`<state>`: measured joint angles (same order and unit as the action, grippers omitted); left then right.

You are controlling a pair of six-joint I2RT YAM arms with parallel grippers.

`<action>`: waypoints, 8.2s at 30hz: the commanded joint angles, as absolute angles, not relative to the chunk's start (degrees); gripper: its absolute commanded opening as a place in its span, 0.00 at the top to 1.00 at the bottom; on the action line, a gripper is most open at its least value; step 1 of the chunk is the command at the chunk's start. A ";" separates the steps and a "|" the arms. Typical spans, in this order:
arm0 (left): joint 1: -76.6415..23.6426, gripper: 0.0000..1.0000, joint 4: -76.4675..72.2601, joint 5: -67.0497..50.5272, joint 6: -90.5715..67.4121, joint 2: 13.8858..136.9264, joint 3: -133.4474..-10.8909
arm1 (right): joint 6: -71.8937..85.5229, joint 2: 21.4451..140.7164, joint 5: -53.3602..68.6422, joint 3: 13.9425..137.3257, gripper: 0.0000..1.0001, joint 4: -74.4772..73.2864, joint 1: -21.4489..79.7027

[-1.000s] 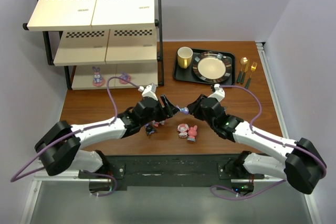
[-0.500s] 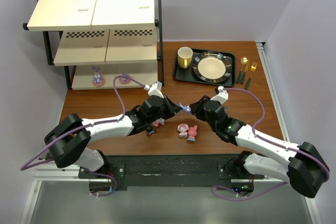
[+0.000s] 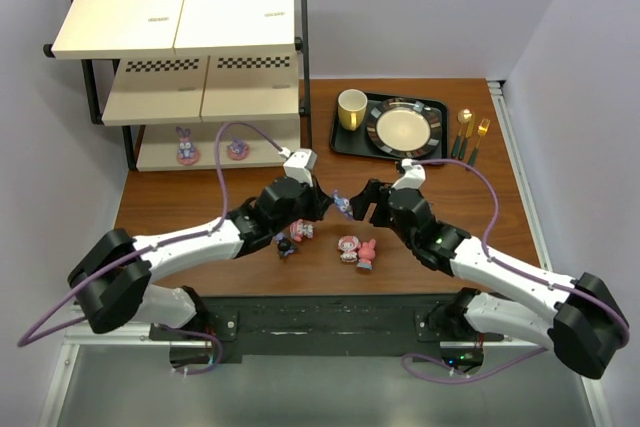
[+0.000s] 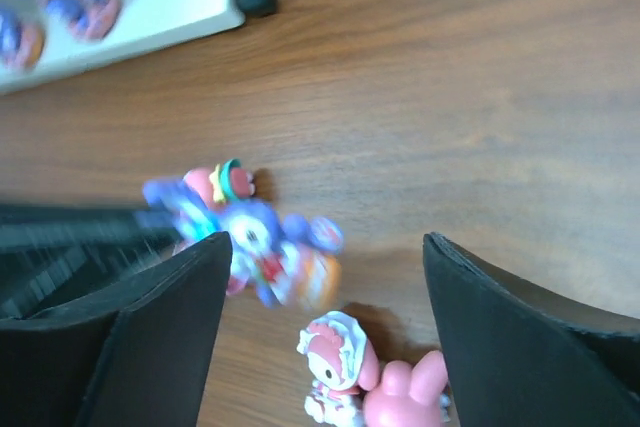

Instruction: Place and organize the plastic toys onto the shelf

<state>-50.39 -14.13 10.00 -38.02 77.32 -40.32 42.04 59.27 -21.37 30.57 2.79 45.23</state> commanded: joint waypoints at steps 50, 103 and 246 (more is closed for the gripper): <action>-41.48 1.00 15.56 -6.42 -7.12 72.95 -61.08 | 7.91 76.11 -5.62 34.81 0.68 31.37 51.33; -41.40 0.29 18.11 15.70 -12.48 58.19 -52.12 | 12.57 95.70 -21.79 47.37 1.00 39.81 56.25; -25.05 0.22 -25.83 -11.77 -47.46 81.56 -27.25 | 12.83 76.29 14.33 35.25 0.18 10.37 44.03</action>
<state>-26.22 -17.96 -5.69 -44.64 79.20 -27.88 12.99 76.86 12.10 36.12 6.44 43.97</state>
